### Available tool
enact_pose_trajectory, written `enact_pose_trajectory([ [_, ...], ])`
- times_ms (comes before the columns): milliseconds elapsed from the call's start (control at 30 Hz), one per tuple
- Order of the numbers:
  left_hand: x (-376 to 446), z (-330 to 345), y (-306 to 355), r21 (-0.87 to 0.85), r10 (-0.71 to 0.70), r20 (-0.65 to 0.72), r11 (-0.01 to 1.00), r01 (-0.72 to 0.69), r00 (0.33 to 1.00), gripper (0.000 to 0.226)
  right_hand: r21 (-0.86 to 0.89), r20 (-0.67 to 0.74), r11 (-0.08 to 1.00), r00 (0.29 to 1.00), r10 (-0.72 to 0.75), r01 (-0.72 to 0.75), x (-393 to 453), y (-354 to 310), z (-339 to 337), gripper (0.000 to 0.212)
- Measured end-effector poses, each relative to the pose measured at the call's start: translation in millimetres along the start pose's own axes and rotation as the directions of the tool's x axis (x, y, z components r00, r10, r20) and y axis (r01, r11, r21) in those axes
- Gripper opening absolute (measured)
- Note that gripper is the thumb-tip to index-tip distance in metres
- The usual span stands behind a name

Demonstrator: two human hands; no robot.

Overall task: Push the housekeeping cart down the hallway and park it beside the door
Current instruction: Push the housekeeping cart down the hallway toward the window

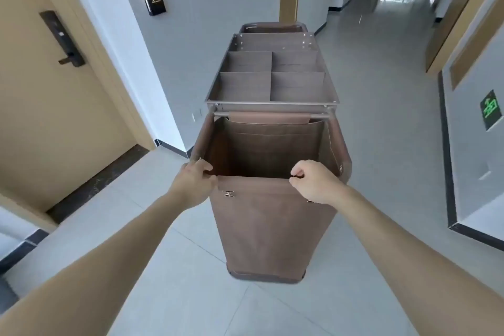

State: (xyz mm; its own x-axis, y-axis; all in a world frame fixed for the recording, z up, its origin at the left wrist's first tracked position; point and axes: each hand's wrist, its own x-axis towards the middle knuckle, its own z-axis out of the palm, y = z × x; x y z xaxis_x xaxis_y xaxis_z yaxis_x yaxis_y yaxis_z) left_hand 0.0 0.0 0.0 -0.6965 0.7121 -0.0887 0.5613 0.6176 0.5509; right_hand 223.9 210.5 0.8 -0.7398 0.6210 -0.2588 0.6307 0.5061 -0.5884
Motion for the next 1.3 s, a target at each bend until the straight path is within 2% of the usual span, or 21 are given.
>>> enact_pose_trajectory([
  [100, 21, 11, 1, 0.096, 0.086, 0.035, 0.991, -0.089, 0.996, 0.028, -0.227, -0.026, 0.974, 1.000, -0.009, 0.003, 5, 6, 9, 0.037],
  [200, 35, 29, 4, 0.368, 0.217, 0.132, 0.895, -0.251, 0.967, 0.050, -0.406, -0.112, 0.913, 0.989, -0.097, 0.044, 4, 17, 22, 0.050],
  [233, 40, 34, 3, 0.438, 0.263, 0.104, 0.854, -0.282, 0.959, 0.053, -0.437, -0.153, 0.898, 0.979, -0.133, 0.053, 5, 20, 25, 0.049],
  [300, 44, 39, 2, 0.480, 0.327, -0.010, 0.831, -0.283, 0.945, 0.053, -0.466, -0.203, 0.883, 0.966, -0.160, 0.048, 8, 21, 29, 0.050],
  [433, 54, 50, -15, 0.415, 0.455, -0.215, 0.843, -0.341, 0.864, 0.052, -0.453, -0.226, 0.889, 0.957, -0.183, 0.063, 23, 26, 26, 0.057],
  [500, 65, 50, -19, 0.398, 0.468, -0.256, 0.849, -0.349, 0.846, 0.049, -0.500, -0.270, 0.864, 0.939, -0.215, 0.054, 30, 35, 17, 0.054],
  [633, 86, 44, -22, 0.379, 0.453, -0.258, 0.860, -0.341, 0.854, 0.045, -0.537, -0.334, 0.843, 0.928, -0.167, -0.042, 46, 41, 15, 0.057],
  [800, 111, 32, -32, 0.359, 0.422, -0.217, 0.873, -0.330, 0.880, 0.044, -0.459, -0.594, 0.870, 0.791, -0.149, -0.181, 71, 10, 38, 0.051],
  [1100, 177, -4, -92, 0.387, 0.507, -0.294, 0.838, -0.384, 0.810, 0.045, -0.397, -0.645, 0.904, 0.749, -0.152, -0.158, 125, -44, 73, 0.051],
  [1300, 236, -35, -135, 0.448, 0.512, -0.272, 0.817, -0.363, 0.815, 0.044, -0.392, -0.648, 0.912, 0.741, -0.180, -0.121, 176, -82, 99, 0.052],
])
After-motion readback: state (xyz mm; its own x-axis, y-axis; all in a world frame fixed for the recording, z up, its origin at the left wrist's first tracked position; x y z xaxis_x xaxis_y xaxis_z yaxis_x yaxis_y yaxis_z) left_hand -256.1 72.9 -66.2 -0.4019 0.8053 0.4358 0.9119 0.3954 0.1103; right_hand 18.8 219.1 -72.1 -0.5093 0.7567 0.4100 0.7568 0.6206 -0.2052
